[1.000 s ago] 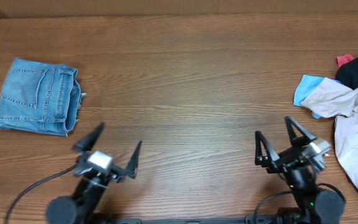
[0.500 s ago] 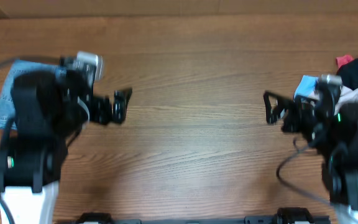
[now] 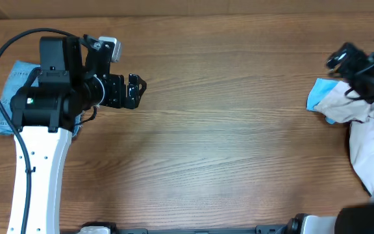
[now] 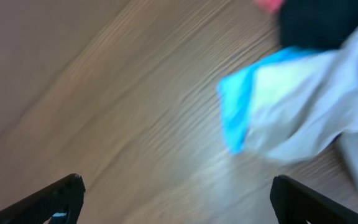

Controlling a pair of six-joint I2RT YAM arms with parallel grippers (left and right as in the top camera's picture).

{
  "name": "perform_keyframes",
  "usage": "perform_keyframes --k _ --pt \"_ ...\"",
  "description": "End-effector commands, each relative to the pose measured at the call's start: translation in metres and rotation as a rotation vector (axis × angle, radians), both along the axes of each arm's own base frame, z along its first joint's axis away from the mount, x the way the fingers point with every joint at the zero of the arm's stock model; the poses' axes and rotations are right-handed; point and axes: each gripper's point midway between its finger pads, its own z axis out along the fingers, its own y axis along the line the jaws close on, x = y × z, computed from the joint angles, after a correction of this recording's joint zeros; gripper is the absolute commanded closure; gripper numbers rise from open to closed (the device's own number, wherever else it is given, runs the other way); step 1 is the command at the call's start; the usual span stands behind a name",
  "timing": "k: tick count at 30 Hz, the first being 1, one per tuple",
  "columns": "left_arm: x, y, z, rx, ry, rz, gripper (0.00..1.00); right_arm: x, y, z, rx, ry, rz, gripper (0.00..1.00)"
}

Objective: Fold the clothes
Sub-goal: 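Move the right gripper to the clothes pile and grasp the beige shorts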

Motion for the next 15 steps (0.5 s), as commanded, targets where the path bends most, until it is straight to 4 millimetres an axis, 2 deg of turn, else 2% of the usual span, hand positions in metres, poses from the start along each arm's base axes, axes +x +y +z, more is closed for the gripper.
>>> perform_keyframes --k 1,3,7,11,13,14,15 --pt "0.002 -0.006 0.010 -0.023 -0.019 -0.010 0.00 0.012 -0.051 -0.048 -0.055 0.115 -0.201 0.06" --pt "0.001 -0.005 0.010 -0.023 -0.015 -0.010 0.00 0.021 -0.061 -0.081 -0.042 0.169 -0.231 0.00" --pt "0.000 -0.006 0.009 -0.034 -0.001 0.002 0.00 0.028 -0.066 -0.142 -0.001 0.285 -0.258 0.02" --pt "0.000 -0.006 0.009 -0.034 0.000 0.004 0.00 0.020 -0.065 -0.183 0.026 0.390 -0.279 0.04" --pt "0.000 -0.006 0.009 -0.036 0.001 0.007 0.00 0.015 -0.068 -0.195 0.031 0.423 -0.290 0.16" --pt "0.000 -0.006 0.009 -0.036 0.001 0.007 0.00 0.012 -0.071 -0.196 0.034 0.432 -0.298 0.34" --pt "0.000 -0.006 0.009 -0.036 0.001 0.007 0.00 0.011 -0.072 -0.197 0.036 0.433 -0.302 0.45"
